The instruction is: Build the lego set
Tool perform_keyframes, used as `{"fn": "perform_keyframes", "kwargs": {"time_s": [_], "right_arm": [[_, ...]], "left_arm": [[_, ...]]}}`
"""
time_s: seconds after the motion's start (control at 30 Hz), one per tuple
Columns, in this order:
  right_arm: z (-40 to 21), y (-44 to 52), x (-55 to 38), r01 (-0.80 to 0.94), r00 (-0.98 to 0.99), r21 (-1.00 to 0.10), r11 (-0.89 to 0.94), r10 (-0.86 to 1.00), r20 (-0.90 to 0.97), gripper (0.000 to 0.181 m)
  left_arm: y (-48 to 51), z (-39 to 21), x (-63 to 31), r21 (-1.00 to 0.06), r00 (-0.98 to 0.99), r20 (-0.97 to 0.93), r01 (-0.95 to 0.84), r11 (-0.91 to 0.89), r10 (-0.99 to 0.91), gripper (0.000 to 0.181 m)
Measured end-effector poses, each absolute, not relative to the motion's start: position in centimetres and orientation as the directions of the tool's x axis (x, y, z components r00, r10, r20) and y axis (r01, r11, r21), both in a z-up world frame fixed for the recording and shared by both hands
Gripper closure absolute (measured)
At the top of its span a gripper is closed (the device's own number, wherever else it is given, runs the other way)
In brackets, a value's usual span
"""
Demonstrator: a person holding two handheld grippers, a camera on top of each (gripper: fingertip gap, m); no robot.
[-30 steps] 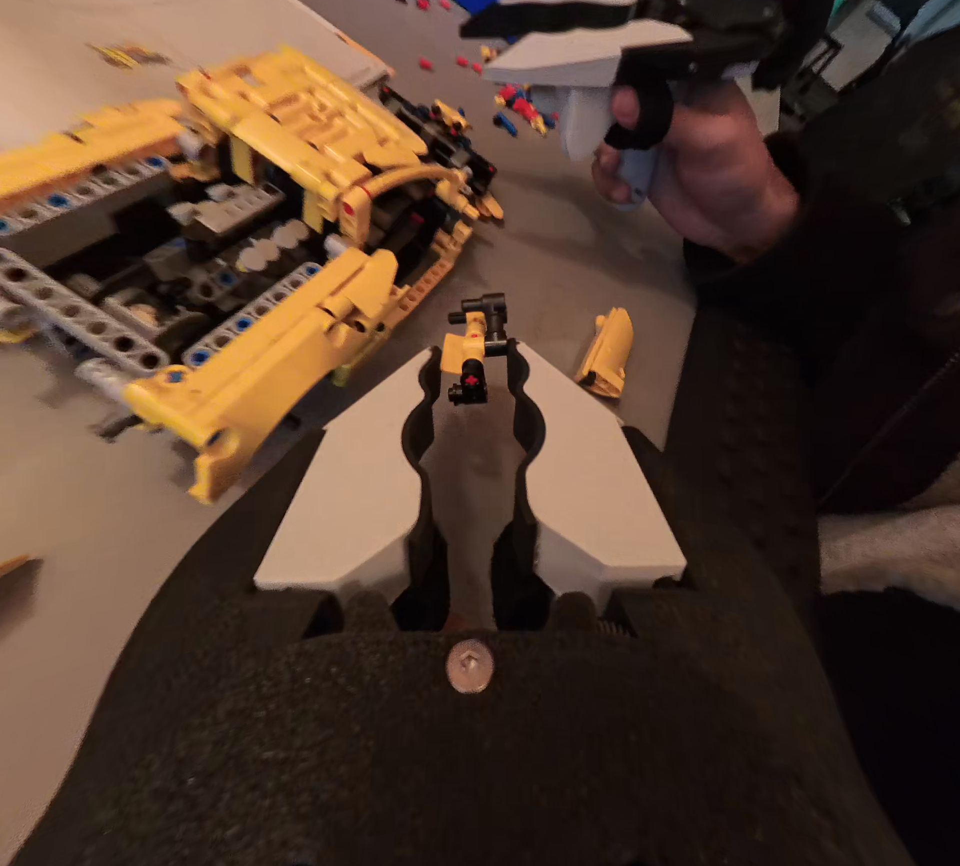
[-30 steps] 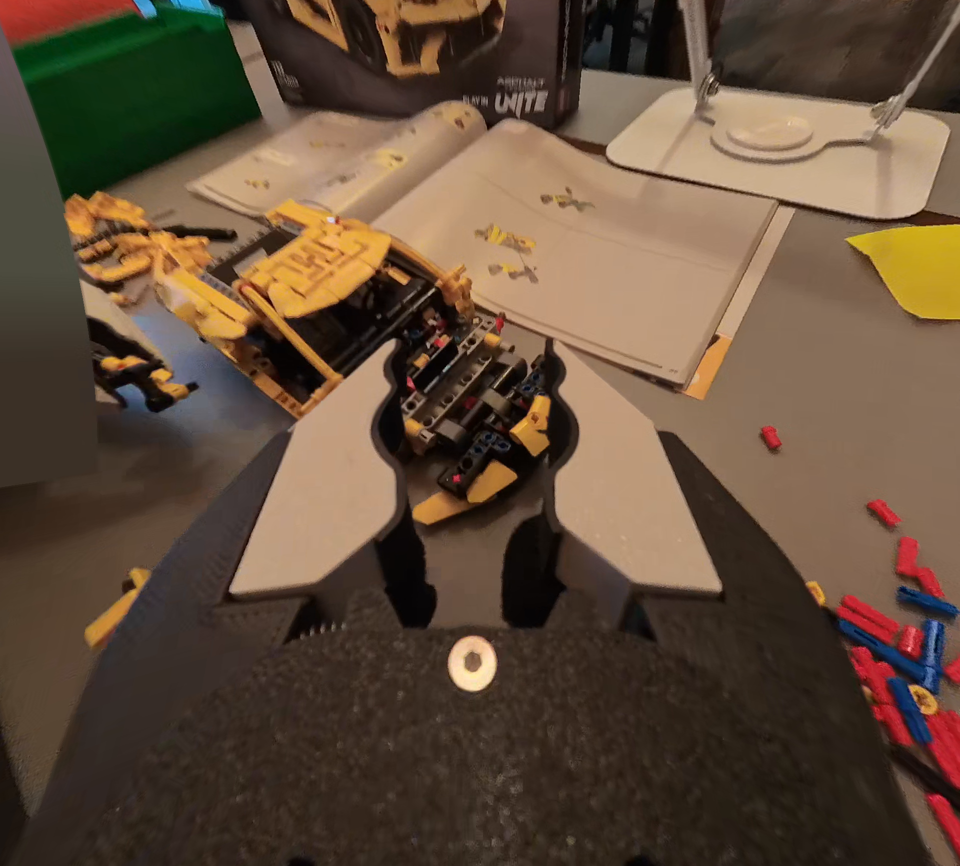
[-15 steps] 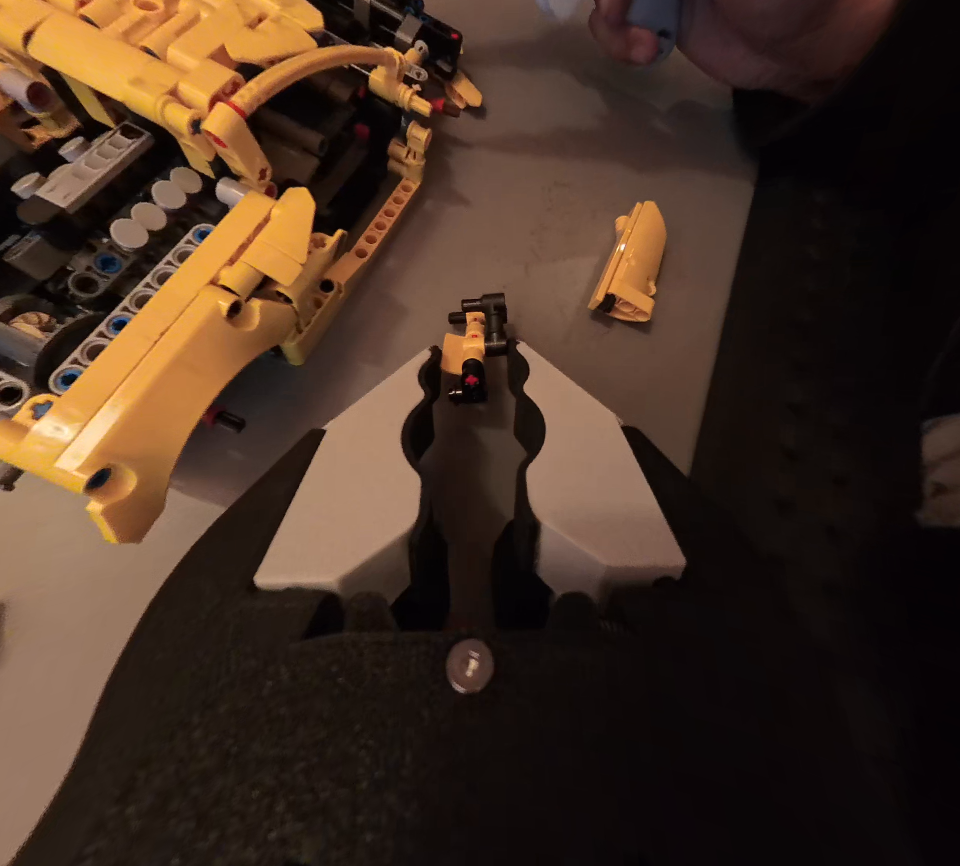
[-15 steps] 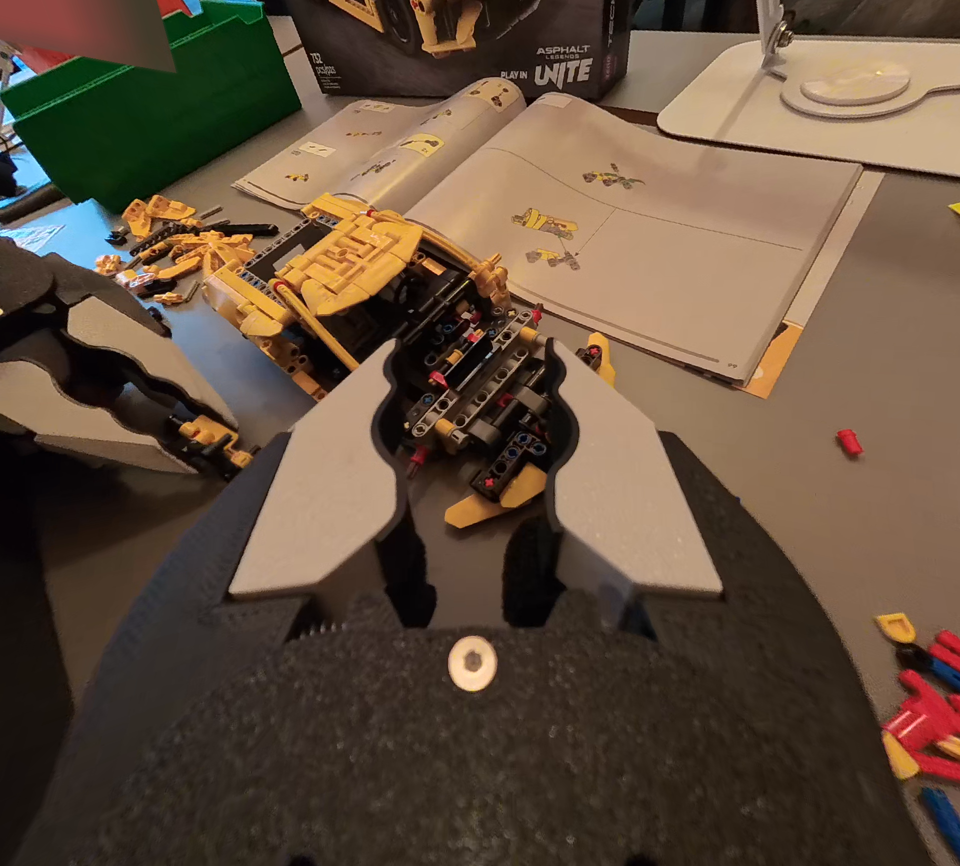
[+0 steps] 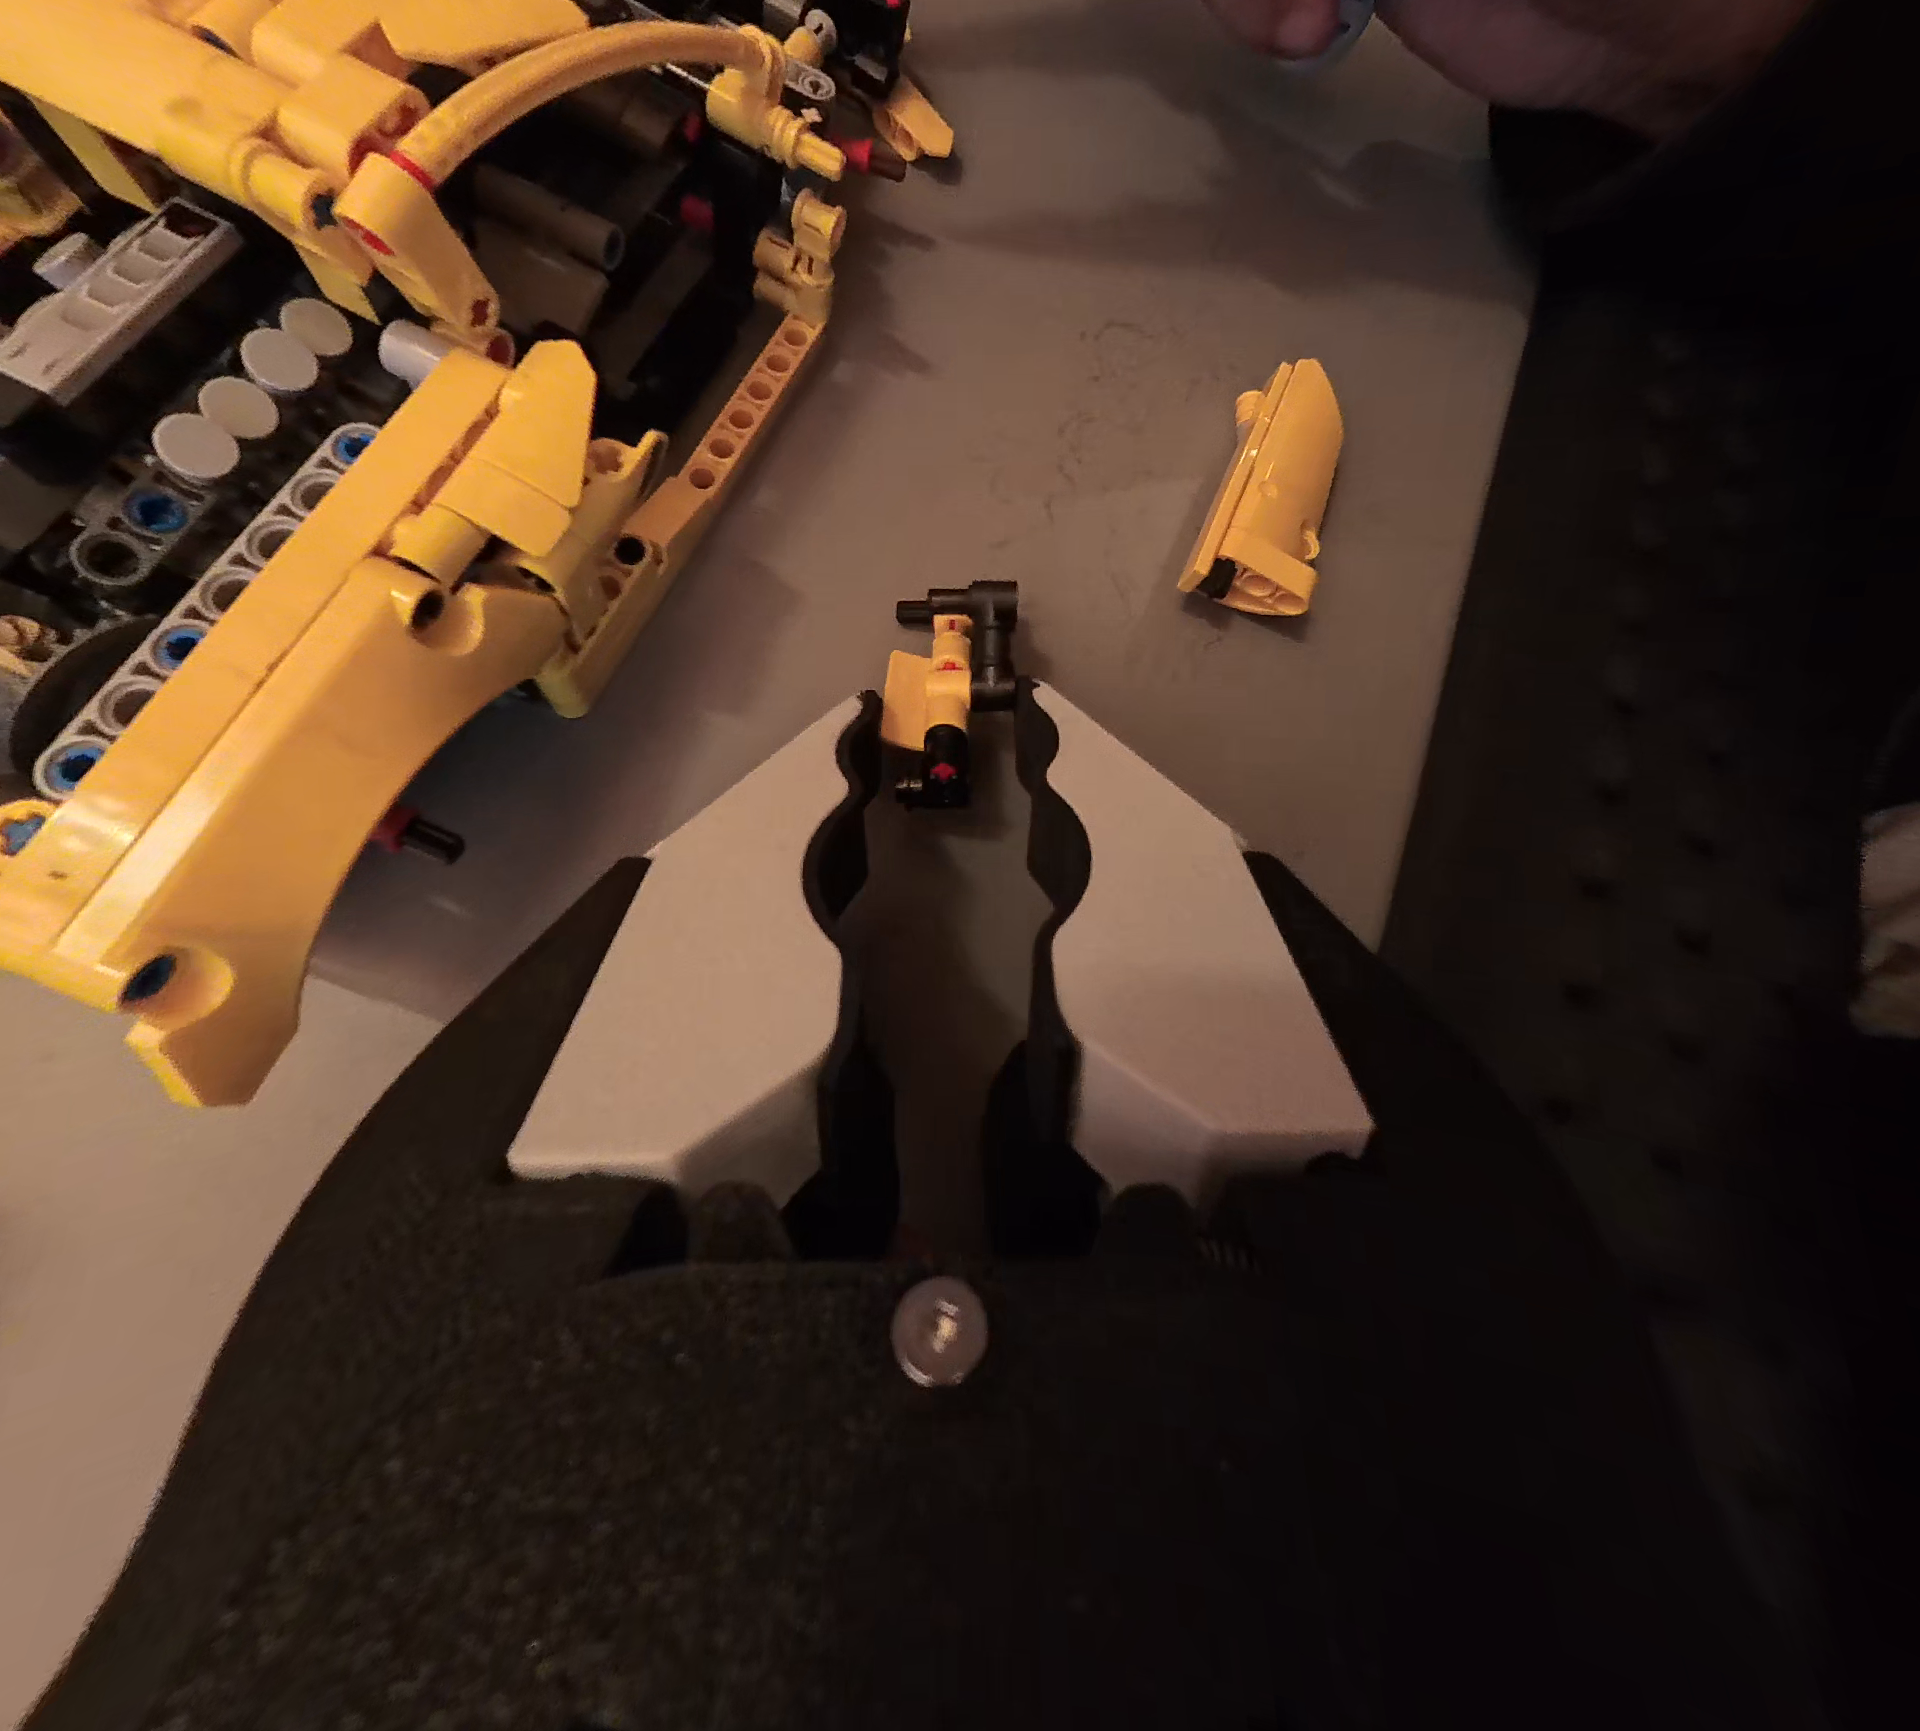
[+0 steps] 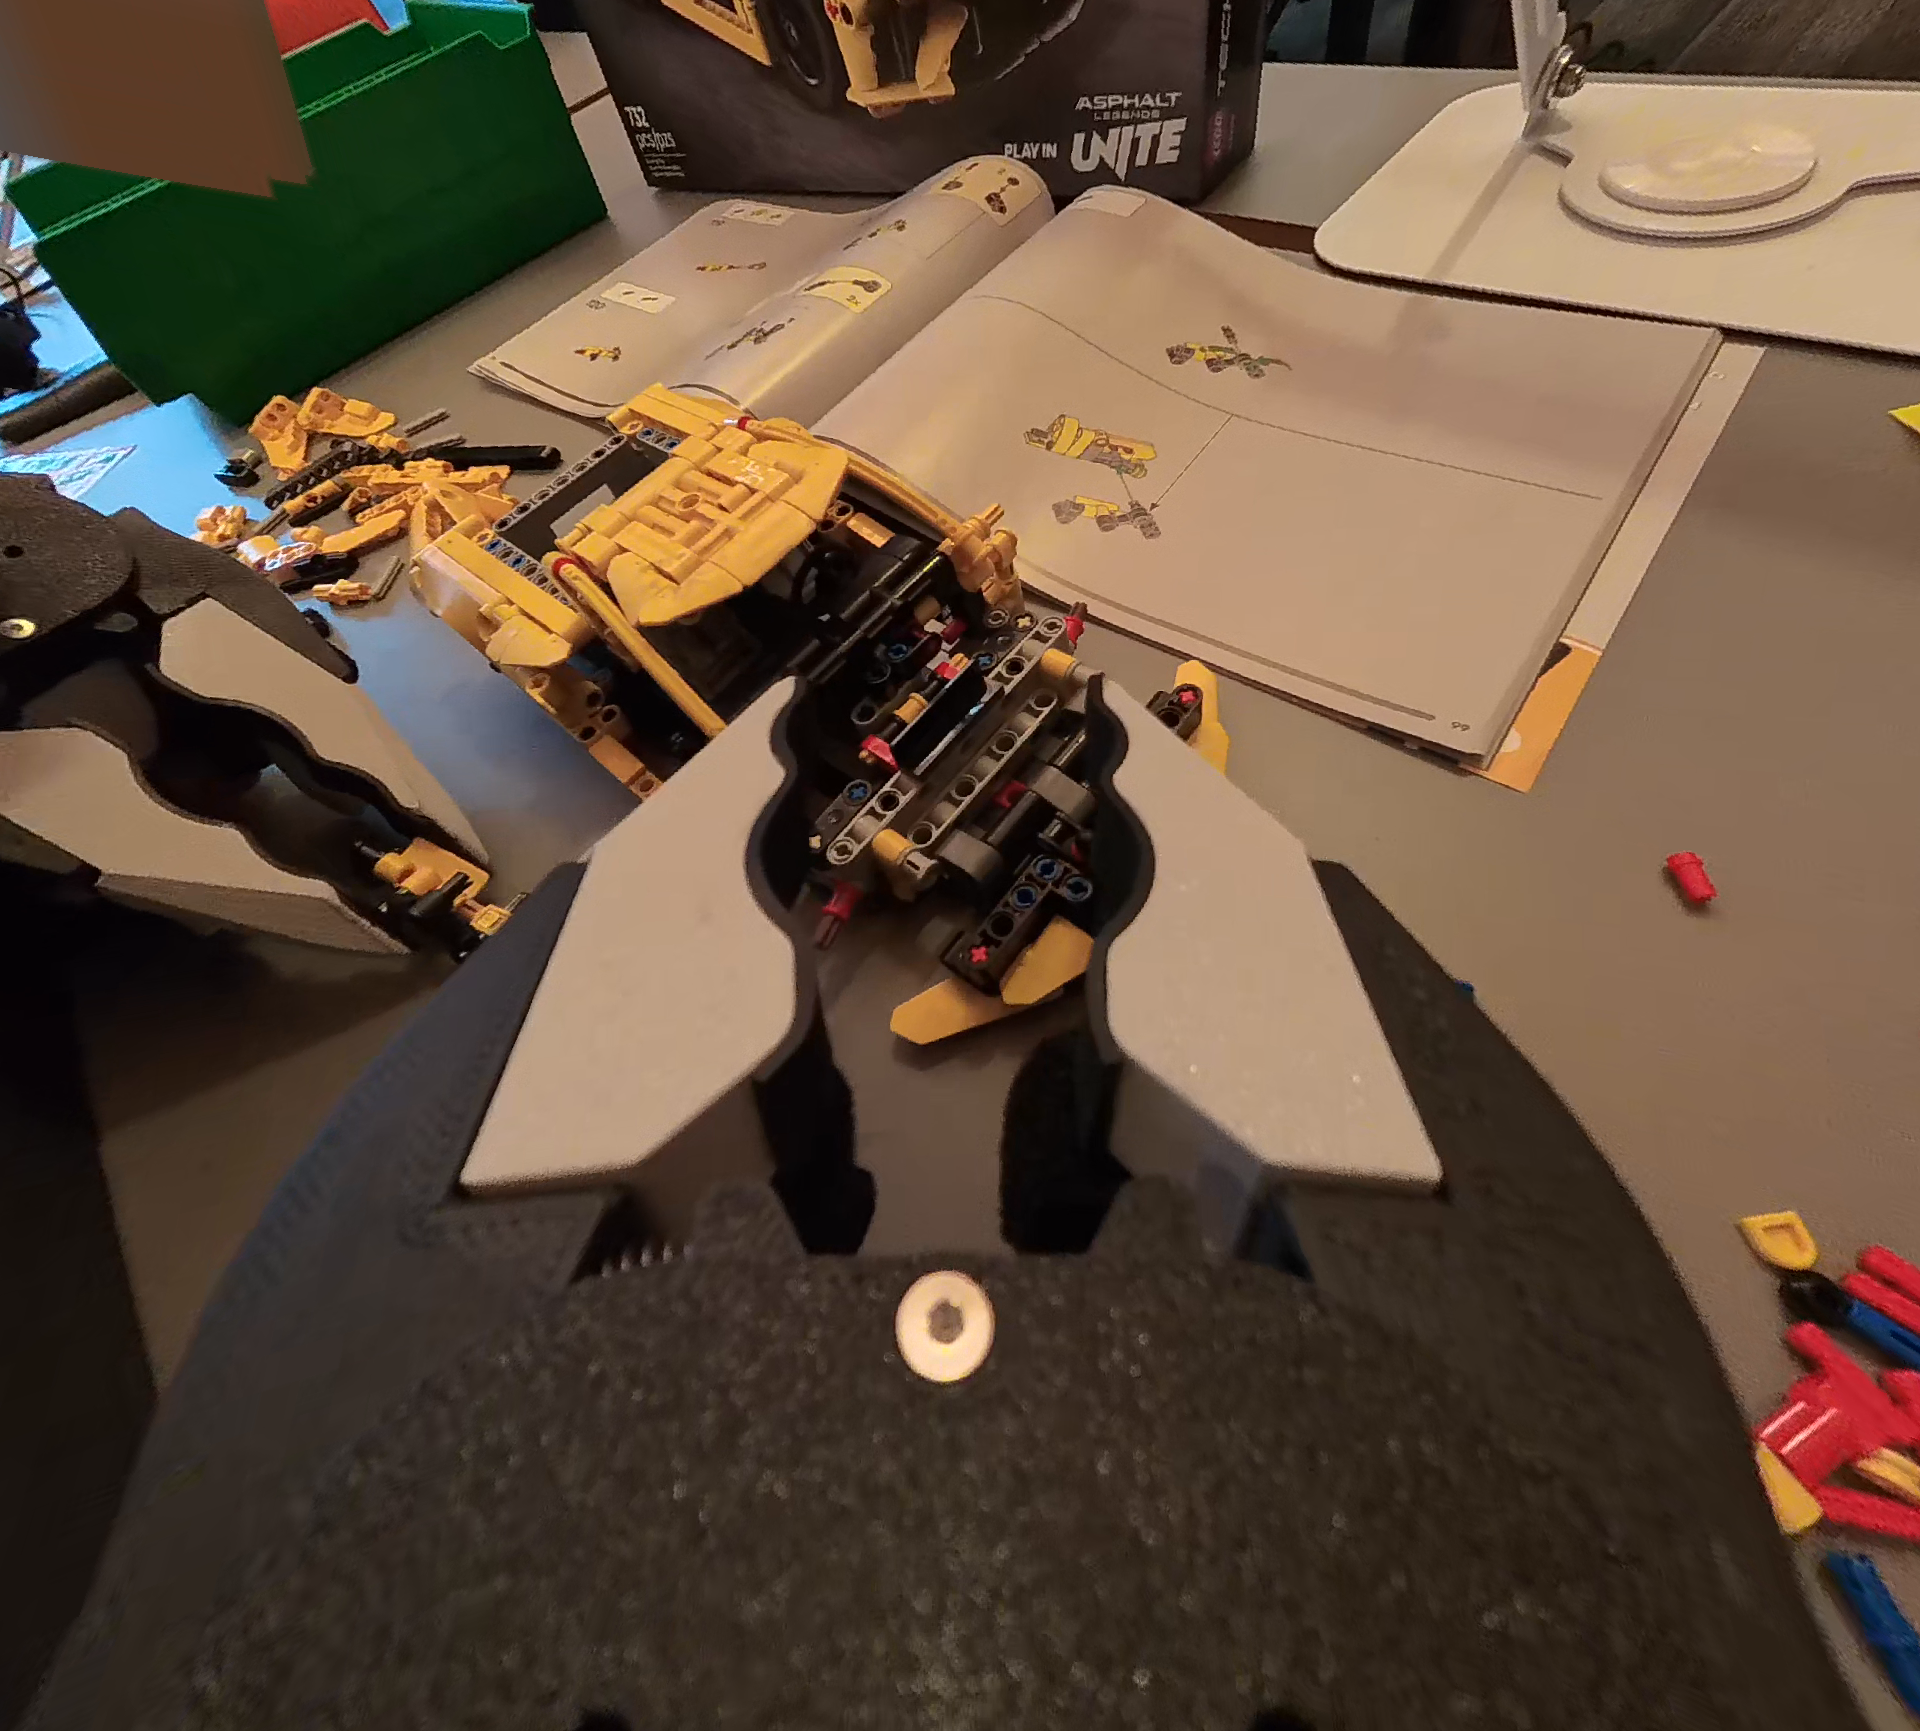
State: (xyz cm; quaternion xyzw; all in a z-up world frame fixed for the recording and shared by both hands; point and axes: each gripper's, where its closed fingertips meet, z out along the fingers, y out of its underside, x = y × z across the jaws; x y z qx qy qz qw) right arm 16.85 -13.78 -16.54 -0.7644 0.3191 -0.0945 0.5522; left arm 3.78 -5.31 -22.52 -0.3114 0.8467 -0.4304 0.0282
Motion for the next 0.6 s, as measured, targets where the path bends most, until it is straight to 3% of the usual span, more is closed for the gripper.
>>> {"fn": "perform_keyframes", "kwargs": {"time_s": [0.33, 0.6], "right_arm": [[-15.7, -13.8, 15.9, -0.361, 0.792, -0.917, -0.168, -0.575, -0.206, 0.131], [-15.6, -11.0, 12.0, -0.367, 0.887, -0.906, -0.210, -0.374, -0.272, 0.138]], "left_arm": [[-5.0, -22.8, 3.9, -0.757, -0.845, -0.023, -0.334, 0.561, -0.534, 0.156], [-4.8, -21.3, 4.5, -0.806, -0.827, 0.029, -0.351, 0.476, -0.561, 0.156]]}}
